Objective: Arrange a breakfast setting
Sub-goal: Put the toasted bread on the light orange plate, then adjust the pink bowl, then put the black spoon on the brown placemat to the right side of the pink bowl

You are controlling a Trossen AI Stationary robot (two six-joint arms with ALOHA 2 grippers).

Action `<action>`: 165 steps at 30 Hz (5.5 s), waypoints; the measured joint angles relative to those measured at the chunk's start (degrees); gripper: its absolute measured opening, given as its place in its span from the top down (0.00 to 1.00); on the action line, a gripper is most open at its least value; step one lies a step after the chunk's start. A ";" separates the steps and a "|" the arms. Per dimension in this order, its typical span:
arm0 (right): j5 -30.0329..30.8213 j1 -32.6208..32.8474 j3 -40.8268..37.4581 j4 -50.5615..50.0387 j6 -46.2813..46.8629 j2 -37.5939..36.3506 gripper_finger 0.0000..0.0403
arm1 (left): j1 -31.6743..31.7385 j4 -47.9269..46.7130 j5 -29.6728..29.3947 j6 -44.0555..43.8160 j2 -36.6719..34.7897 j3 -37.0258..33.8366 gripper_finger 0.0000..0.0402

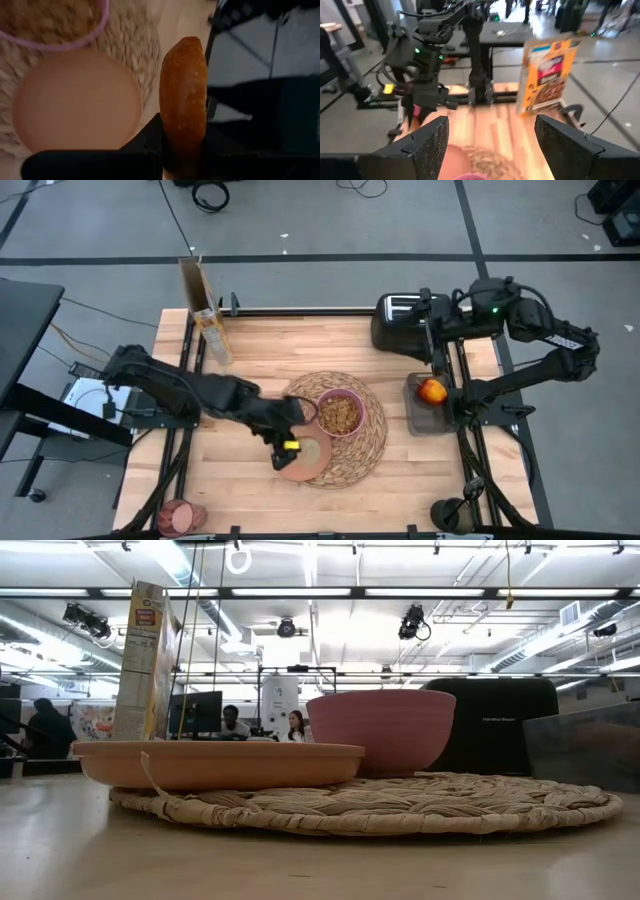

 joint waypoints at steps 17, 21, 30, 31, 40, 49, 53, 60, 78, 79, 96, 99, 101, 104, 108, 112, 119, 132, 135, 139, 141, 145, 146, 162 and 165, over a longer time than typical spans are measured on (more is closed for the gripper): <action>1.53 11.30 0.00 -17.91 7.91 2.96 0.30 | 1.13 5.18 8.56 2.90 11.23 -5.13 0.85; 1.78 13.45 0.00 -18.72 10.06 3.33 0.31 | 3.21 16.81 8.78 -2.93 5.96 -18.40 0.85; 4.20 15.22 -0.02 -18.55 11.76 5.15 0.32 | 6.92 39.37 8.37 -11.13 0.95 -34.39 0.85; 4.20 15.22 -0.02 -18.55 11.76 5.44 0.32 | 6.90 38.96 8.81 -11.67 1.24 -35.15 0.85; 4.11 15.20 -0.02 -18.50 11.69 8.15 0.32 | 6.76 39.11 7.73 -13.77 1.46 -37.83 0.82; 4.00 15.20 0.00 -18.59 10.41 9.97 0.32 | 7.06 36.84 6.95 -13.63 1.34 -37.88 0.65; 4.20 15.20 -1.03 -19.24 9.75 11.00 0.32 | 7.07 36.65 7.57 -13.40 0.49 -37.88 0.55; 6.97 14.13 -11.46 -20.17 5.15 14.36 0.32 | 7.10 36.01 7.76 -13.55 -4.22 -37.88 0.47; 8.75 8.93 -25.40 -3.77 -7.99 32.12 0.32 | 6.28 32.49 3.69 -15.11 -16.46 -37.83 0.48; 8.74 8.92 -25.39 -2.90 -7.98 32.49 0.32 | 6.22 32.26 3.38 -15.30 -16.75 -37.83 0.48; 8.89 7.38 -25.38 1.14 -9.20 31.58 0.32 | 5.31 32.44 2.21 -16.34 -16.98 -37.79 0.48; 8.92 7.71 -25.38 -2.49 -7.33 28.36 0.32 | 5.31 32.40 0.89 -15.08 -16.98 -37.79 0.48; 9.03 8.21 -25.38 -5.89 -4.16 25.27 0.32 | 5.48 32.42 0.10 -13.66 -16.98 -37.79 0.48; 8.63 10.05 -25.35 -11.14 6.17 19.67 0.32 | 6.25 32.62 -1.19 -11.36 -16.98 -37.80 0.48; 3.20 15.31 -25.32 -14.61 29.22 12.09 0.32 | 8.18 35.68 -3.43 -6.04 -16.98 -37.83 0.48; -4.88 21.80 -22.83 -16.31 51.90 8.63 0.34 | 11.40 43.50 -3.26 -0.52 -16.96 -37.83 0.48; -17.91 36.14 -16.54 -30.51 62.34 10.77 0.40 | 15.87 55.35 0.70 6.95 -16.96 -37.83 0.48; -35.98 46.56 -30.37 -19.86 51.51 13.85 0.41 | 13.95 54.94 4.40 9.83 -16.94 -37.83 0.48; -38.59 45.56 -34.55 -14.36 50.38 13.87 0.41 | 12.32 54.91 4.48 9.54 -16.94 -37.83 0.48; -42.17 44.38 -38.76 -11.07 48.23 13.87 0.41 | 10.31 54.59 3.53 9.13 -16.94 -37.83 0.48; -45.11 44.22 -40.61 -8.96 47.67 13.87 0.41 | 9.54 54.61 2.19 8.70 -16.94 -37.83 0.48; -51.10 44.38 -43.68 -5.49 47.71 13.87 0.42 | 8.53 54.63 0.86 6.84 -16.94 -37.83 0.48; -52.02 44.38 -44.13 -4.59 47.84 13.87 0.42 | 8.32 54.63 0.36 6.30 -16.94 -37.83 0.48; -53.84 44.35 -46.80 3.17 46.79 13.91 0.78 | 7.54 54.72 -2.45 4.67 -16.94 -37.83 0.48; -55.56 44.38 -46.80 5.45 47.73 13.91 0.87 | 7.54 54.72 -2.45 4.67 -16.94 -37.83 0.48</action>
